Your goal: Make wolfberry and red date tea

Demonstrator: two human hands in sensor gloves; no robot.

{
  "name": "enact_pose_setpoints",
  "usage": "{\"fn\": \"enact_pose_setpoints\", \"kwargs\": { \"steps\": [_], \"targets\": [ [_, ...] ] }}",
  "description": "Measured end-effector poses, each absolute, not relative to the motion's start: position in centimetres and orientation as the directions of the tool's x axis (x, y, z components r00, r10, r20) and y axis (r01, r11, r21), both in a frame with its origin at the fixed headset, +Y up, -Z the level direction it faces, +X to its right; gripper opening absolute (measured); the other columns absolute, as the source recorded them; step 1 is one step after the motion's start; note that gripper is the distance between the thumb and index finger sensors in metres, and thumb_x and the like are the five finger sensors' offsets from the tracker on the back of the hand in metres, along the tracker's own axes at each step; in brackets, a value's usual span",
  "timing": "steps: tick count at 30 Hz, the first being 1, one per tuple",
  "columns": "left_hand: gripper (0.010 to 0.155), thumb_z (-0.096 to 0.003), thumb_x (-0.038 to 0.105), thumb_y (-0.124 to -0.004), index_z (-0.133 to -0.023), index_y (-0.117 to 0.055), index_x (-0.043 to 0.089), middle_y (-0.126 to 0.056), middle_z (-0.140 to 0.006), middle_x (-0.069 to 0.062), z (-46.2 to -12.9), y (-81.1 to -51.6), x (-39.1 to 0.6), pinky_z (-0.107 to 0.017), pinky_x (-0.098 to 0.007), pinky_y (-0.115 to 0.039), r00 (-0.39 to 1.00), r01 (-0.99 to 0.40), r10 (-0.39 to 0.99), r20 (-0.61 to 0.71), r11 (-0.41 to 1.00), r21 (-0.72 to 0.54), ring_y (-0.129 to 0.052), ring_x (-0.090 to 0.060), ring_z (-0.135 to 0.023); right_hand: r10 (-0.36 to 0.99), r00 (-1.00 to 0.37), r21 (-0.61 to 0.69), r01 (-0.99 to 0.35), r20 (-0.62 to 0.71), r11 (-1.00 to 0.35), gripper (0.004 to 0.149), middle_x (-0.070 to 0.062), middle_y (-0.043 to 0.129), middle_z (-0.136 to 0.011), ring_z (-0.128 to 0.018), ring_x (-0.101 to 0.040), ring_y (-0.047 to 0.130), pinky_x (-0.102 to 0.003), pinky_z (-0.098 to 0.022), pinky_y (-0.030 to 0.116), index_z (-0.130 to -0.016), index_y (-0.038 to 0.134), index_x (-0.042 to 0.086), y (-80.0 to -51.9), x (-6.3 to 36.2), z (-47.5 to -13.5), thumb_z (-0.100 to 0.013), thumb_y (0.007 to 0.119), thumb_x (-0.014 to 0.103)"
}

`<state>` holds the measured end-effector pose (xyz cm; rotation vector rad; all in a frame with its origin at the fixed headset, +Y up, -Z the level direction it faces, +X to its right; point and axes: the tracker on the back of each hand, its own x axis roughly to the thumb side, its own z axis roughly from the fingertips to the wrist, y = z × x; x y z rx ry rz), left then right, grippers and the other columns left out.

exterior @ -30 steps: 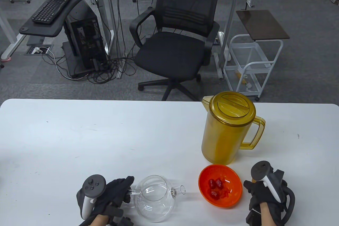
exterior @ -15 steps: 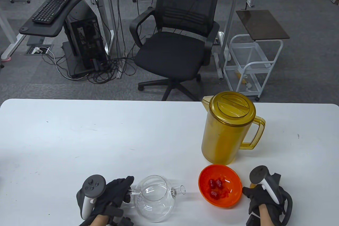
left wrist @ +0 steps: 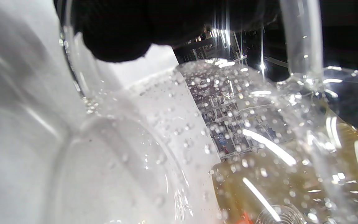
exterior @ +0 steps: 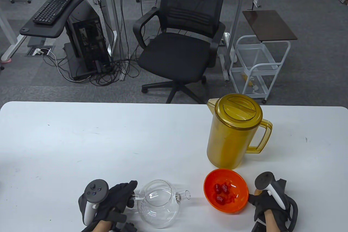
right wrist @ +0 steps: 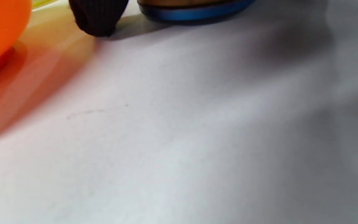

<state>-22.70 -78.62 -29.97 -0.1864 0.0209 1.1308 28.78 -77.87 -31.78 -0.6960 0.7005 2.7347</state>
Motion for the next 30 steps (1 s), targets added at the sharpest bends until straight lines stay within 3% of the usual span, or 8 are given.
{"fn": "enact_pose_setpoints", "kwargs": {
  "steps": [10,12,15,20,24,27,30],
  "targets": [
    [0.036,-0.0556,0.051,-0.069,-0.046,-0.088,0.022,-0.095,-0.040,0.004,-30.1,-78.5,-22.9,-0.060,-0.048,-0.074,0.462,-0.883,0.882,-0.093,0.449,-0.136,-0.099,-0.022,-0.047,0.115,-0.859,0.393,-0.342,-0.499,-0.854,0.100,-0.040,0.015,-0.106,-0.095,-0.064,0.031,-0.071,-0.069,0.037,-0.108,0.008,-0.002,-77.1,28.8,-31.7,-0.051,0.074,0.047],
    [0.035,-0.0556,0.050,-0.069,-0.053,-0.089,0.022,-0.096,-0.047,0.003,-30.1,-78.4,-22.9,-0.063,-0.050,-0.071,0.482,-0.873,0.872,-0.085,0.469,-0.135,-0.098,-0.025,-0.054,0.116,-0.862,0.373,-0.330,-0.493,-0.867,0.100,-0.040,0.015,-0.106,-0.095,-0.065,0.031,-0.071,-0.069,0.037,-0.108,0.008,-0.002,-76.5,28.5,-31.8,-0.052,0.075,0.046],
    [0.038,-0.0555,0.050,-0.069,-0.071,-0.087,0.020,-0.095,-0.067,-0.001,-30.2,-78.2,-23.0,-0.069,-0.053,-0.065,0.523,-0.848,0.850,-0.064,0.512,-0.137,-0.094,-0.031,-0.070,0.126,-0.869,0.334,-0.313,-0.479,-0.889,0.099,-0.041,0.016,-0.106,-0.095,-0.065,0.032,-0.072,-0.068,0.038,-0.109,0.008,-0.002,-75.4,27.9,-31.9,-0.052,0.076,0.043],
    [0.058,-0.0547,0.054,-0.069,-0.100,-0.070,0.017,-0.079,-0.100,-0.009,-30.2,-76.6,-23.4,-0.076,-0.058,-0.050,0.616,-0.781,0.787,0.020,0.614,-0.109,-0.076,-0.042,-0.095,0.158,-0.882,0.253,-0.292,-0.443,-0.922,0.084,-0.040,0.022,-0.106,-0.094,-0.064,0.038,-0.071,-0.067,0.042,-0.109,0.012,-0.002,-73.2,26.6,-32.0,-0.056,0.071,0.025],
    [0.069,-0.0549,0.055,-0.068,-0.110,-0.056,0.017,-0.062,-0.114,-0.014,-30.1,-75.1,-23.9,-0.081,-0.060,-0.034,0.660,-0.745,0.747,0.085,0.665,-0.061,-0.055,-0.046,-0.109,0.204,-0.893,0.208,-0.306,-0.402,-0.929,0.077,-0.040,0.029,-0.106,-0.092,-0.062,0.046,-0.068,-0.065,0.048,-0.109,0.016,-0.003,-72.1,25.4,-32.0,-0.056,0.067,0.021],
    [0.074,-0.0550,0.056,-0.068,-0.115,-0.046,0.018,-0.049,-0.121,-0.015,-29.9,-73.9,-24.2,-0.081,-0.058,-0.021,0.719,-0.688,0.684,0.120,0.725,-0.012,-0.039,-0.047,-0.114,0.259,-0.893,0.168,-0.338,-0.369,-0.926,0.072,-0.038,0.046,-0.102,-0.085,-0.057,0.064,-0.064,-0.060,0.059,-0.108,0.023,-0.005,-71.8,24.5,-32.0,-0.056,0.065,0.020],
    [0.077,-0.0552,0.057,-0.067,-0.117,-0.039,0.019,-0.040,-0.124,-0.014,-29.8,-73.4,-24.4,-0.081,-0.056,-0.014,0.765,-0.637,0.629,0.137,0.771,0.016,-0.029,-0.046,-0.116,0.295,-0.884,0.175,-0.376,-0.364,-0.910,0.073,-0.037,0.062,-0.096,-0.073,-0.053,0.078,-0.059,-0.052,0.067,-0.108,0.029,-0.007,-72.2,23.9,-32.1,-0.057,0.065,0.030]
  ]
}}
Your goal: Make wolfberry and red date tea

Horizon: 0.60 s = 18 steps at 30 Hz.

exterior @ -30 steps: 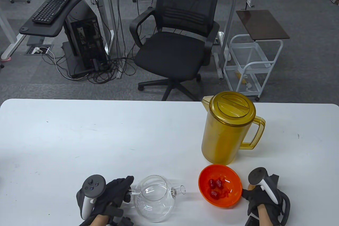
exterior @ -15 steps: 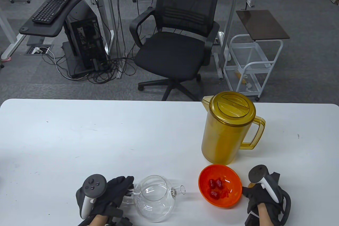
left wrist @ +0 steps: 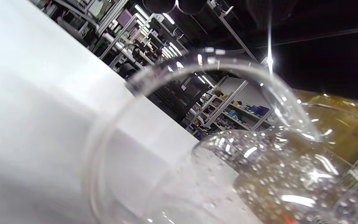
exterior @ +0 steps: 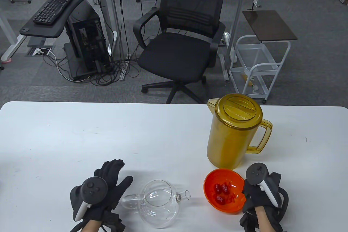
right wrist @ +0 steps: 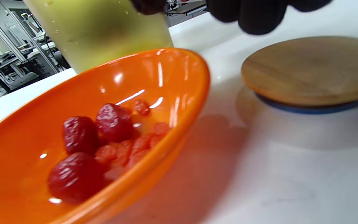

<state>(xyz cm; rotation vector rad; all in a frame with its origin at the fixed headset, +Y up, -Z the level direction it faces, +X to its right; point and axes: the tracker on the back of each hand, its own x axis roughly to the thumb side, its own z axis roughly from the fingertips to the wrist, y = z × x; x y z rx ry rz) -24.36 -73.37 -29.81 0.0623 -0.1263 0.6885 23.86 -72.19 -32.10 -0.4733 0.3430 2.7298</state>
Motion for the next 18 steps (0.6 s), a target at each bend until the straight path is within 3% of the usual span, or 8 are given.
{"fn": "enact_pose_setpoints", "kwargs": {
  "steps": [5,10,13,16,18],
  "targets": [
    [0.077,-0.0555,0.057,-0.066,-0.117,-0.038,0.020,-0.038,-0.125,-0.013,-29.7,-73.0,-24.1,-0.081,-0.054,-0.011,0.825,-0.555,0.545,0.148,0.831,0.036,-0.026,-0.045,-0.117,0.255,-0.890,0.285,-0.373,-0.377,-0.883,0.075,-0.033,0.078,-0.083,-0.055,-0.044,0.090,-0.051,-0.040,0.075,-0.106,0.038,-0.011,-74.0,23.1,-32.4,-0.056,0.068,0.036],
    [0.076,-0.0556,0.056,-0.066,-0.117,-0.038,0.020,-0.038,-0.125,-0.014,-29.7,-72.9,-23.8,-0.081,-0.054,-0.010,0.850,-0.514,0.502,0.159,0.857,0.041,-0.025,-0.044,-0.117,0.231,-0.895,0.275,-0.348,-0.382,-0.896,0.061,-0.020,0.088,-0.068,-0.040,-0.031,0.095,-0.042,-0.029,0.079,-0.102,0.054,-0.008,-75.2,23.5,-32.7,-0.054,0.072,0.024],
    [0.076,-0.0556,0.057,-0.066,-0.117,-0.038,0.020,-0.038,-0.125,-0.014,-29.7,-72.8,-23.7,-0.081,-0.054,-0.010,0.852,-0.509,0.497,0.164,0.859,0.045,-0.025,-0.044,-0.117,0.310,-0.876,0.247,-0.415,-0.370,-0.876,0.052,-0.016,0.092,-0.059,-0.031,-0.024,0.097,-0.036,-0.022,0.081,-0.095,0.066,-0.006,-75.4,23.9,-32.8,-0.051,0.073,0.020],
    [0.076,-0.0557,0.056,-0.066,-0.117,-0.039,0.020,-0.038,-0.125,-0.010,-29.7,-72.8,-23.7,-0.081,-0.054,-0.010,0.861,-0.494,0.480,0.169,0.868,0.050,-0.025,-0.044,-0.117,0.431,-0.846,0.212,-0.505,-0.313,-0.837,0.048,-0.019,0.093,-0.056,-0.026,-0.023,0.097,-0.034,-0.019,0.082,-0.091,0.070,-0.006,-74.8,24.1,-32.8,-0.050,0.074,0.018],
    [0.076,-0.0557,0.057,-0.065,-0.117,-0.039,0.020,-0.038,-0.126,-0.010,-29.7,-72.8,-23.7,-0.081,-0.054,-0.010,0.877,-0.465,0.451,0.167,0.884,0.051,-0.025,-0.044,-0.117,0.440,-0.852,0.180,-0.498,-0.285,-0.848,0.047,-0.021,0.093,-0.054,-0.024,-0.023,0.098,-0.033,-0.018,0.082,-0.089,0.070,-0.007,-73.9,23.7,-32.7,-0.050,0.075,0.017]
  ]
}}
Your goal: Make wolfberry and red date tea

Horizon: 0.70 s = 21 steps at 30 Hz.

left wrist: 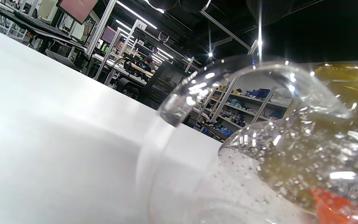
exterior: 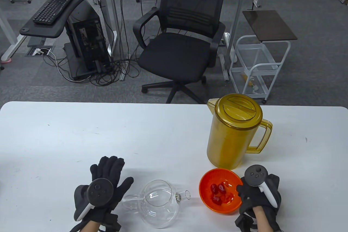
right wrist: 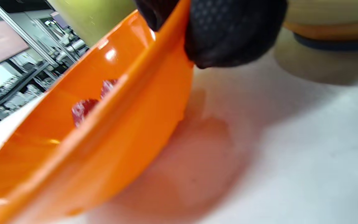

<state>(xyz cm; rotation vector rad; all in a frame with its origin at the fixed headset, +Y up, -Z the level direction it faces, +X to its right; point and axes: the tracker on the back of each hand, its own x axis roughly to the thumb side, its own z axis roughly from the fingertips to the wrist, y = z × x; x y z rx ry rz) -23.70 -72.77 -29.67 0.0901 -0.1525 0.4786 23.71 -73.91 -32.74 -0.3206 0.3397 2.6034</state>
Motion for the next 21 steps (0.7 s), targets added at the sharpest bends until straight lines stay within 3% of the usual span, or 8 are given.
{"fn": "enact_pose_setpoints", "kwargs": {
  "steps": [13,21],
  "targets": [
    [0.076,-0.0555,0.057,-0.065,-0.117,-0.040,0.021,-0.039,-0.126,-0.010,-29.7,-72.8,-23.6,-0.081,-0.054,-0.009,0.898,-0.421,0.409,0.163,0.906,0.048,-0.025,-0.044,-0.117,0.620,-0.784,-0.188,-0.608,-0.007,-0.771,0.047,-0.022,0.093,-0.053,-0.017,-0.017,0.101,-0.025,-0.011,0.085,-0.087,0.070,-0.010,-66.0,19.3,-31.5,-0.050,0.077,0.018],
    [0.076,-0.0555,0.057,-0.065,-0.117,-0.039,0.021,-0.038,-0.126,-0.010,-29.7,-72.7,-23.7,-0.081,-0.054,-0.009,0.903,-0.411,0.399,0.159,0.910,0.054,-0.024,-0.044,-0.117,0.654,-0.738,-0.192,-0.675,0.167,-0.712,0.048,-0.023,0.092,-0.054,-0.018,-0.017,0.103,-0.024,-0.012,0.088,-0.087,0.068,-0.011,-63.8,13.8,-30.7,-0.051,0.077,0.018]
  ]
}}
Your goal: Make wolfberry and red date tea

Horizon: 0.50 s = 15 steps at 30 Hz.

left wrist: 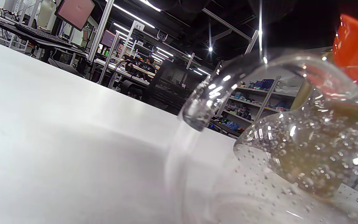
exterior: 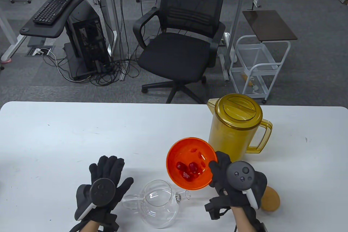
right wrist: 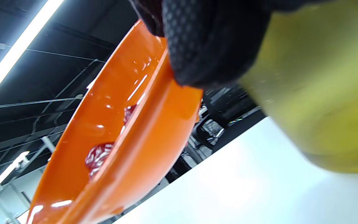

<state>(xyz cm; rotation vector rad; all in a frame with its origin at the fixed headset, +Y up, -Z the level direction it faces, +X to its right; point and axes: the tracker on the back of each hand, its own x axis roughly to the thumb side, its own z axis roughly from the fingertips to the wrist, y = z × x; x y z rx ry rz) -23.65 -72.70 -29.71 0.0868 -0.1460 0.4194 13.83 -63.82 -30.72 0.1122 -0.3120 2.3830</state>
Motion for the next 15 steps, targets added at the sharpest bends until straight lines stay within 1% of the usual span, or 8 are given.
{"fn": "enact_pose_setpoints", "kwargs": {
  "steps": [6,15],
  "targets": [
    [0.076,-0.0556,0.058,-0.064,-0.117,-0.039,0.021,-0.037,-0.126,-0.010,-29.7,-72.6,-23.8,-0.081,-0.054,-0.008,0.906,-0.407,0.396,0.149,0.911,0.057,-0.023,-0.044,-0.117,0.639,-0.725,-0.198,-0.686,0.257,-0.700,0.048,-0.023,0.091,-0.056,-0.020,-0.017,0.105,-0.024,-0.013,0.089,-0.087,0.066,-0.011,-63.8,10.3,-30.2,-0.051,0.076,0.018],
    [0.076,-0.0555,0.058,-0.064,-0.117,-0.039,0.021,-0.037,-0.126,-0.010,-29.7,-72.4,-24.0,-0.080,-0.054,-0.008,0.905,-0.414,0.403,0.136,0.908,0.059,-0.022,-0.044,-0.117,0.548,-0.752,-0.230,-0.644,0.366,-0.730,0.047,-0.023,0.089,-0.059,-0.026,-0.017,0.106,-0.024,-0.017,0.091,-0.086,0.061,-0.010,-65.0,8.1,-29.4,-0.052,0.074,0.019]
  ]
}}
